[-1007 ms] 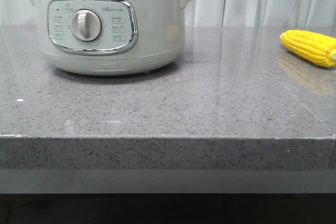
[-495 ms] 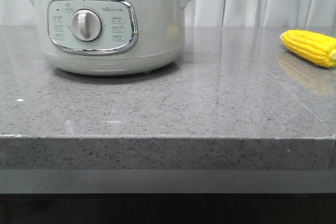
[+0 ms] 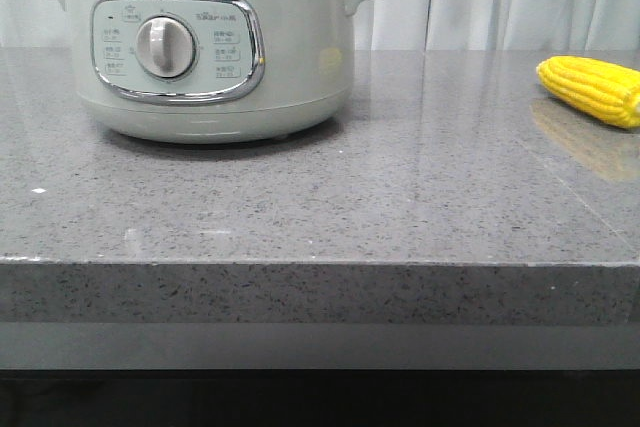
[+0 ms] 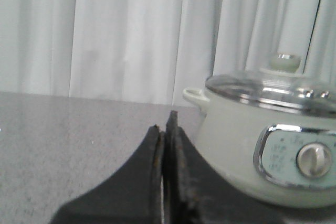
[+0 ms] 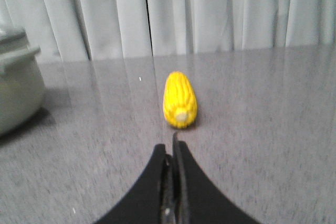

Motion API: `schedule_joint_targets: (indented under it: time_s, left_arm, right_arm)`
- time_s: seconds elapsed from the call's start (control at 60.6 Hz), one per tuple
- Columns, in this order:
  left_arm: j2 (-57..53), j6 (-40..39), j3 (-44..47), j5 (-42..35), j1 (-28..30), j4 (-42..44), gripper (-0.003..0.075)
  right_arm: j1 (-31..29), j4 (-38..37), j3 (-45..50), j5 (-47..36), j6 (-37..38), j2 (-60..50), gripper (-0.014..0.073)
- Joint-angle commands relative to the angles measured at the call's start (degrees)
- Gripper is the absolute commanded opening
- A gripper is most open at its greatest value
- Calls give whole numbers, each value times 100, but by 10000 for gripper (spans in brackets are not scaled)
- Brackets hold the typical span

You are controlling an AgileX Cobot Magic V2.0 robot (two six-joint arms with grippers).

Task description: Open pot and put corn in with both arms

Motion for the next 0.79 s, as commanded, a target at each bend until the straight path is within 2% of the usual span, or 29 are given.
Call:
schedule_joint_targets:
  time_s: [0.0, 0.198, 0.33, 0.479, 0.776]
  left_arm:
    - [311, -28, -802, 10, 20, -63, -20]
    - [1301, -18, -2297, 1192, 20, -63, -20]
    - [1963, -18, -2954, 1808, 20, -52, -20]
    - [2555, -18, -3245, 1927, 20, -63, -20]
    - [3107, -18, -3220, 1939, 20, -63, -20]
  right_arm:
    - [-21, -75, -733, -31, -5, 104, -67]
    - [-21, -425, -1982, 758, -10, 982, -67]
    - [-21, -472, -2725, 1214, -10, 1655, -67]
    - [-21, -472, -3188, 1630, -10, 2380, -67]
    - [-21, -472, -3100, 1784, -10, 3320, -67]
